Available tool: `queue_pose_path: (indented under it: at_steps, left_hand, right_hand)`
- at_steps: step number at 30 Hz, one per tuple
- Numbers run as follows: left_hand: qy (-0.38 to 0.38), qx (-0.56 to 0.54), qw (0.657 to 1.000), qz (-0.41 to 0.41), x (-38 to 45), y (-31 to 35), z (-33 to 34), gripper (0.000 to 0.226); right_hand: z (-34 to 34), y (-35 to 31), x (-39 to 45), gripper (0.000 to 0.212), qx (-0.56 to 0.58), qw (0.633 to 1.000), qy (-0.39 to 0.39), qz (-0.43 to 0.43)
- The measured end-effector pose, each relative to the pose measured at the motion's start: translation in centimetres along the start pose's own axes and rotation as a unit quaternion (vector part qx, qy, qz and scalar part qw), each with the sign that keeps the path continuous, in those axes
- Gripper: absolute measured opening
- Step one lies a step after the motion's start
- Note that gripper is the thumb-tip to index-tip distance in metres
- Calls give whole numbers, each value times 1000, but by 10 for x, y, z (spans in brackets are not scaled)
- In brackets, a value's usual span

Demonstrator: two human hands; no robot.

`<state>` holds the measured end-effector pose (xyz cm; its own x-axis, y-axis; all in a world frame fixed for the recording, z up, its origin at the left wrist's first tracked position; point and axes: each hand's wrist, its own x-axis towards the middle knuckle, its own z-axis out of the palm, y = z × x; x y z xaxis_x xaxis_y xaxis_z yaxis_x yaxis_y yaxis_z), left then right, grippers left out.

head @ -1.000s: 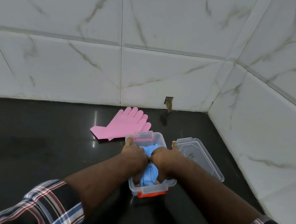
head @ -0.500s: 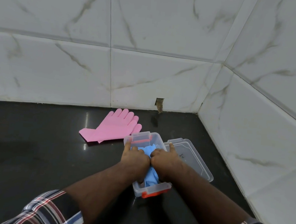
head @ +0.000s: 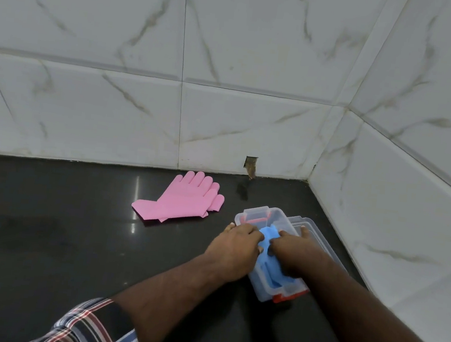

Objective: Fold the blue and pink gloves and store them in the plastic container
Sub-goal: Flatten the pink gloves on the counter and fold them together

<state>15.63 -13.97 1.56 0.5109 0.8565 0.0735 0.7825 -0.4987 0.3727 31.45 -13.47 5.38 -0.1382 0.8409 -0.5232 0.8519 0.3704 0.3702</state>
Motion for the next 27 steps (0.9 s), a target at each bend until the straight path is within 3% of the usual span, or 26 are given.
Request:
queue_pose_path:
  at_steps: [3, 6, 8, 12, 18, 21, 27]
  left_hand:
    - [68, -21, 997, -1, -13, -18, -6, 33]
    - [96, -36, 993, -60, -29, -46, -10, 32]
    - [83, -40, 989, -114, -38, -67, -13, 35]
    - [79, -33, 979, -187, -53, -102, -20, 36]
    - [96, -38, 954, -282, -60, -145, -33, 39]
    - [110, -52, 945, -304, -54, -165, -39, 43]
    - [102, -81, 938, -321, -27, -189, -48, 53]
  right_hand:
    - [-20, -6, -3, 39, 109, 986, 121, 20]
    - [-40, -28, 3, 31, 279, 924, 257, 39]
    - [-50, -51, 9, 25, 355, 888, 290, 31]
    - [-55, -105, 24, 20, 425, 871, 246, -21]
    - [-45, -142, 57, 23, 570, 809, 142, 30]
    - [-48, -144, 67, 23, 618, 773, 138, 40]
    - [-58, -135, 97, 36, 645, 747, 147, 69]
